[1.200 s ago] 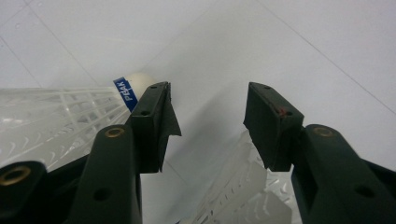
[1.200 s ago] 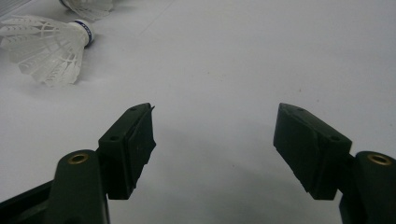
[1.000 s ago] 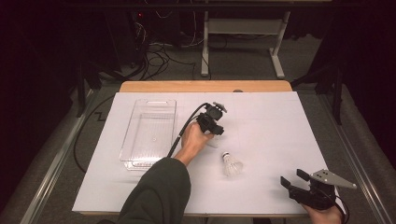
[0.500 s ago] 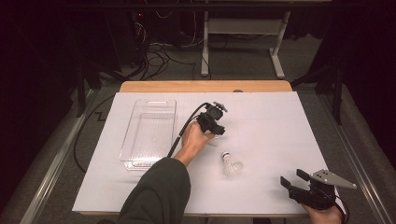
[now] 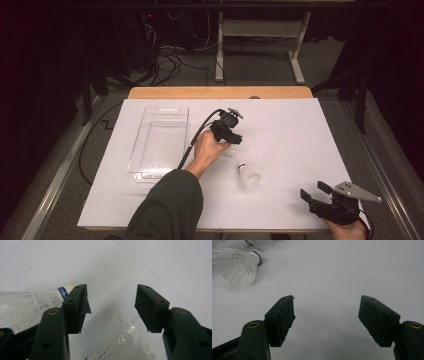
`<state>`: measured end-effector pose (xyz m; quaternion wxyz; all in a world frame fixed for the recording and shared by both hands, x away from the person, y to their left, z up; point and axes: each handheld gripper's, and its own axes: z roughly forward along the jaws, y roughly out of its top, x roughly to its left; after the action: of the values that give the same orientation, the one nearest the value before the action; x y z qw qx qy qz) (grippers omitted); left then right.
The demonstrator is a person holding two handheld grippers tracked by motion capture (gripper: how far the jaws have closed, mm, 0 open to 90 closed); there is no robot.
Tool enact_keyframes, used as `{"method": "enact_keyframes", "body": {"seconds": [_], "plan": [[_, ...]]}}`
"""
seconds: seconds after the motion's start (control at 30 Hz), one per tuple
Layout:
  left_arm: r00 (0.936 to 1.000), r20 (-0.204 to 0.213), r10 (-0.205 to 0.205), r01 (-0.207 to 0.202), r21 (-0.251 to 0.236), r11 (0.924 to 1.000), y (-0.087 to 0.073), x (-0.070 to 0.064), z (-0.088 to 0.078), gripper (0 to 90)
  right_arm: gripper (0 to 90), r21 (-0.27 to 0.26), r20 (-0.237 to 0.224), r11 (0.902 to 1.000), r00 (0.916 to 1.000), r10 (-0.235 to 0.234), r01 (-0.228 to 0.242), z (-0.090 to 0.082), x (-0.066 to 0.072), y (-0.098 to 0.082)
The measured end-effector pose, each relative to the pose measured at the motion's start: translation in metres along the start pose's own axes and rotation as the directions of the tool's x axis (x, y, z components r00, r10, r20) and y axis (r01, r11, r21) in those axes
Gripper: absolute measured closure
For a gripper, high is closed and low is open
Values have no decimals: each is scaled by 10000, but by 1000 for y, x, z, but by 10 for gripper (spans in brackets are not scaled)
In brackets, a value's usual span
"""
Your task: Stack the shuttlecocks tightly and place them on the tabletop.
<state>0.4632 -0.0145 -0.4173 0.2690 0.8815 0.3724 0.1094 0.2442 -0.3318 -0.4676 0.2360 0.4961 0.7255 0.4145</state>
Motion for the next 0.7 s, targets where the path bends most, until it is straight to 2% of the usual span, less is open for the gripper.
{"method": "enact_keyframes", "body": {"seconds": [0.23, 0.7], "plan": [[9990, 431, -150, 157, -179, 9997, 1, -1, -7, 383, 295, -2, 3, 10000, 10000, -13, 13, 0, 0, 0], [9965, 820, -148, 185, -451, 9988, -5, -2, -25, 344, 295, -19, -2, 10000, 10000, 5, -5, 0, 0, 0]]}}
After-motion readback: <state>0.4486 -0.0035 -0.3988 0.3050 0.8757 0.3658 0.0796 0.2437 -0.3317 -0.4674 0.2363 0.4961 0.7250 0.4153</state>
